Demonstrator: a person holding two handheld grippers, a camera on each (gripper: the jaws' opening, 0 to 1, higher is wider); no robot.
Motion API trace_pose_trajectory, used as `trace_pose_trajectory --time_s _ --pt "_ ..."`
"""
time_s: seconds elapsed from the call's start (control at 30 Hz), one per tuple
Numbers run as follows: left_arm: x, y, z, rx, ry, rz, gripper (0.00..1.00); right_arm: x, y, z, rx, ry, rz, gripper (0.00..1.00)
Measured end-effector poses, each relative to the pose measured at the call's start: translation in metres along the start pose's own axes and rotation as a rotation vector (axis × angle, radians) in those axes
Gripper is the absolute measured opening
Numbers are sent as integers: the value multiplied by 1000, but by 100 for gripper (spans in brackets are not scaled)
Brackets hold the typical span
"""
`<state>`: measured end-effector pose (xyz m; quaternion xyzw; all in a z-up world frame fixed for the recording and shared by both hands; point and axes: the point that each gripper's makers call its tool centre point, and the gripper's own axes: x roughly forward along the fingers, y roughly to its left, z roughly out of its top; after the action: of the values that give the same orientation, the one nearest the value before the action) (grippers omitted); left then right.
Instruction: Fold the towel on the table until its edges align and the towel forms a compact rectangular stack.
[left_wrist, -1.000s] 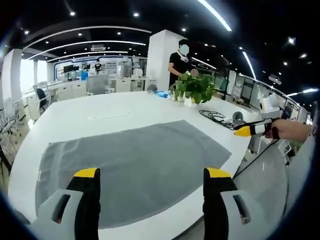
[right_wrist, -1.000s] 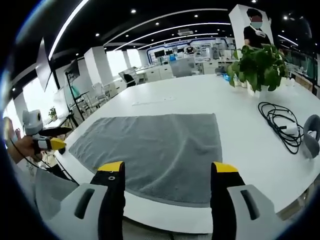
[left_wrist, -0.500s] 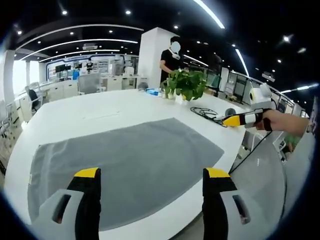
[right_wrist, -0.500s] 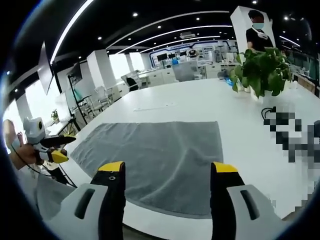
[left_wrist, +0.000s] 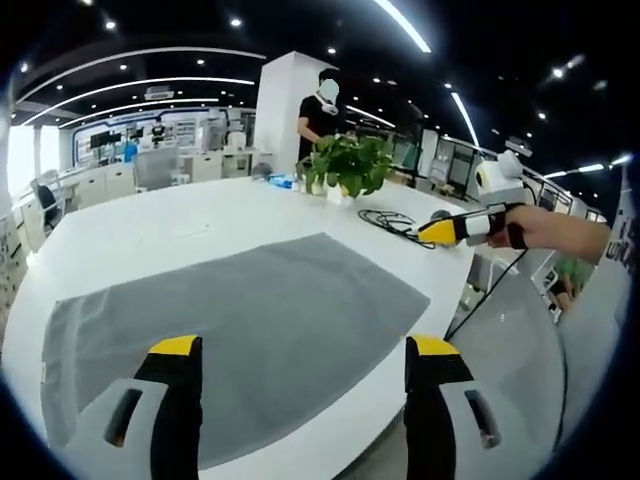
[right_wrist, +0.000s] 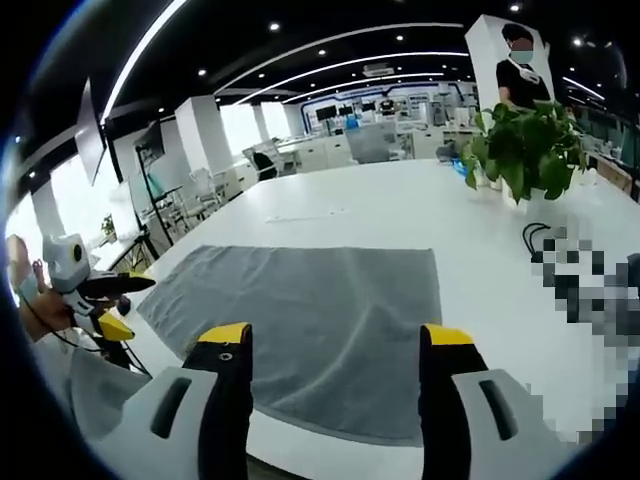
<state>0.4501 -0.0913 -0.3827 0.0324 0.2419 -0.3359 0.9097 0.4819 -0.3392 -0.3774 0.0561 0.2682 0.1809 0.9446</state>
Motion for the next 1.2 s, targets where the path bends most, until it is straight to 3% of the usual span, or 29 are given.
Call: trace_pose_trajectory --time_s 0.7,0.87,1.2 --pt "37 -37 3 121 62 -142 85 4 -17 9 -33 30 -6 64" --pt "45 -48 9 164 52 -182 80 6 -21 15 -43 25 -8 63" --pt "56 -65 13 208 63 -225 80 7 -30 24 -61 19 -9 61"
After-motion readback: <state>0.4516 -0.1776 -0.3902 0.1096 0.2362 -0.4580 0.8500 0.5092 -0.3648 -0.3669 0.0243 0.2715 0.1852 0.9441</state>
